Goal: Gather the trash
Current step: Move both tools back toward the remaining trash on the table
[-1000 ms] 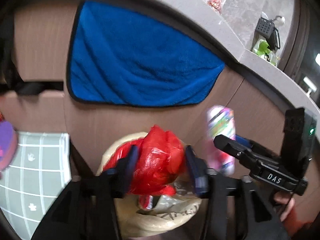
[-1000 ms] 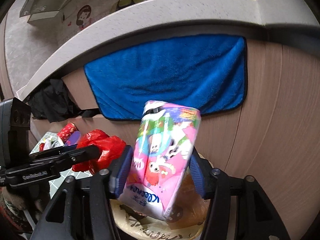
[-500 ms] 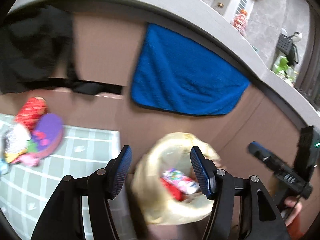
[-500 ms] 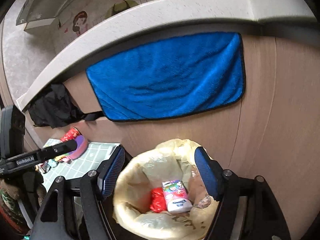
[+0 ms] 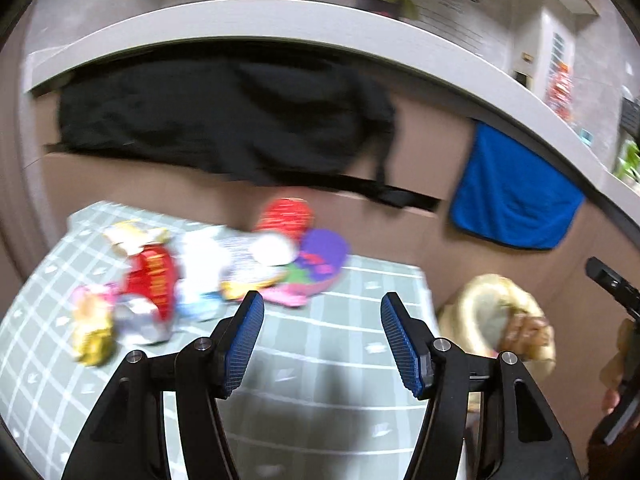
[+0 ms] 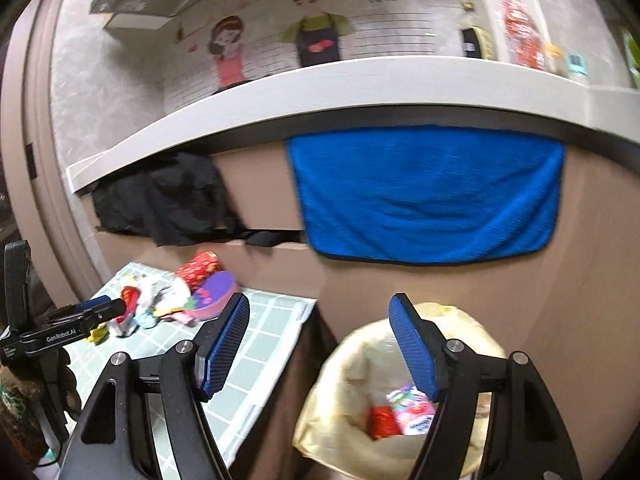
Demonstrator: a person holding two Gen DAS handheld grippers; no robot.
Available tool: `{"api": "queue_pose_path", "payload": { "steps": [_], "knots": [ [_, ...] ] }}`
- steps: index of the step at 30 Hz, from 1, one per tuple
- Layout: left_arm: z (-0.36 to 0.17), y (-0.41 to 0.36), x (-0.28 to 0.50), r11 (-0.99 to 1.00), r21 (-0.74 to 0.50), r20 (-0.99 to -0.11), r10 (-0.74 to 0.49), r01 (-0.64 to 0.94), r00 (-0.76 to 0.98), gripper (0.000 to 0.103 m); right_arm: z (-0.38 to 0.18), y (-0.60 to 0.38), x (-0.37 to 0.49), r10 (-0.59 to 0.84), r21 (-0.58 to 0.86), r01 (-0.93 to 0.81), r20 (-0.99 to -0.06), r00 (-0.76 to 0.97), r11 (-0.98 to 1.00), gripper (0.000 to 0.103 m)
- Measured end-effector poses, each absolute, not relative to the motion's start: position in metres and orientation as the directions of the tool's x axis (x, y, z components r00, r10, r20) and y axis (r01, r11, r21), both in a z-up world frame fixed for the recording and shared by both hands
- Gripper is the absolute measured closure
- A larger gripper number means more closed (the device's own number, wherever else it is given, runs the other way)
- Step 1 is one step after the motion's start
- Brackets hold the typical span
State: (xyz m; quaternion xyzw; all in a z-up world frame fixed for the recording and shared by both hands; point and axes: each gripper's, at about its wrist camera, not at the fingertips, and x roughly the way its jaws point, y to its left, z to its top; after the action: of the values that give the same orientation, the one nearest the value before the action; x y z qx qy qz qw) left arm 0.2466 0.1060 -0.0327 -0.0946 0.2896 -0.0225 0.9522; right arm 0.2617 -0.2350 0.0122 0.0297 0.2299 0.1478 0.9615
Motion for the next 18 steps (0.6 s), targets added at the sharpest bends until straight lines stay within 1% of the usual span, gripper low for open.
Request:
{"api": "queue_pose_path", "payload": {
  "steps": [5, 9, 12, 15, 18],
  "knots": [
    [-0.041, 0.174, 0.234, 0.966, -0.221, -0.556, -0.014, -0.132, 0.831, 0.041, 0.009, -0.185, 0.263, 0.343, 0.093, -0.339, -0.45, 0.824, 0.936, 0.033],
    [-0.048, 0.214, 0.229, 0.95, -0.25, -0.562, 0.017, -0.189, 0.827, 0.041, 0.003, -0.156, 0.267, 0.396, 0.113, -0.391, -0.469, 0.789, 0.913, 0.033],
    [-0.056, 0.241, 0.227, 0.926, -0.305, -0.57, 0.009, -0.222, 0.821, 0.041, -0.004, -0.135, 0.271, 0.432, 0.134, -0.423, -0.485, 0.761, 0.896, 0.033],
    [-0.062, 0.256, 0.234, 0.9, -0.376, -0.574, -0.038, -0.222, 0.818, 0.04, -0.014, -0.114, 0.275, 0.447, 0.136, -0.444, -0.509, 0.736, 0.886, 0.033],
    [-0.064, 0.255, 0.251, 0.902, -0.381, -0.572, -0.055, -0.205, 0.819, 0.038, -0.026, -0.097, 0.28, 0.462, 0.149, -0.458, -0.535, 0.708, 0.876, 0.033]
  ]
}}
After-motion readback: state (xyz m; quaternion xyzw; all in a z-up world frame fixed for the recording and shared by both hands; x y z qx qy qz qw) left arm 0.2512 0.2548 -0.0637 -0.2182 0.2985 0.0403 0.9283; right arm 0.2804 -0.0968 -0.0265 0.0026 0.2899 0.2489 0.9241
